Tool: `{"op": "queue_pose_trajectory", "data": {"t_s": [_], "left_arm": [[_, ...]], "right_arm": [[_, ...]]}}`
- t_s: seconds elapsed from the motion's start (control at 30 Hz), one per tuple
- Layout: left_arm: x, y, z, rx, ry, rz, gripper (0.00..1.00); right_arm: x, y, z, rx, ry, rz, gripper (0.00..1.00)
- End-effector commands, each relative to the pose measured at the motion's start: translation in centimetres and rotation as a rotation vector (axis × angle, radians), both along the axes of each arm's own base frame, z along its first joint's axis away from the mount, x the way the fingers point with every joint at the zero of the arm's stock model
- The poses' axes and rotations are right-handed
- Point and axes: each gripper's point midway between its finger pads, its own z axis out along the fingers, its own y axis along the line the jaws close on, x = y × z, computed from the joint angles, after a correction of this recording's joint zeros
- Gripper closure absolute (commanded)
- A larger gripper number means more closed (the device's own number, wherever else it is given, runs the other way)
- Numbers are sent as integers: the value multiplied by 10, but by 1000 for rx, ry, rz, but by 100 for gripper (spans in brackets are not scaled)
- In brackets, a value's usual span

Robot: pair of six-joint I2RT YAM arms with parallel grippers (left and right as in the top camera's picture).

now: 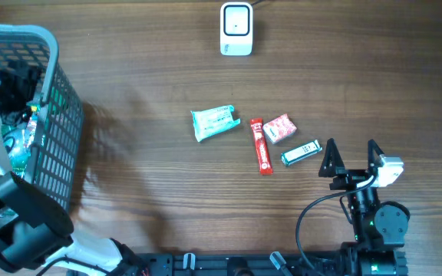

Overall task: Scan the item barcode
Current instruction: 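Reach into the basket and grasp the green-capped Knorr jar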

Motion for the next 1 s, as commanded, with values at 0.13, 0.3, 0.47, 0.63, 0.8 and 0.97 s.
{"op": "queue_pose_trajectory", "data": {"t_s": [0.13,0.3,0.47,0.63,0.8,0.97], "left_arm": [[-15,18,-43,103,172,-30,0],[-5,-7,-87,-21,181,-195,0],[-6,-7,-96,-18,197,-227,0],[-5,-4,-88,-7,182,-220,0],[-13,13,-46,42,118,-167,0],[-30,10,-52,-7,173,-152,2]], "right_arm": [[0,0,2,-9,-10,-4,0],[0,0,2,-9,-10,-4,0],[0,0,2,-9,-10,-4,0],[0,0,2,-9,-10,-4,0],[0,0,2,-9,-10,-4,0],[0,0,2,-9,-10,-4,0]]}}
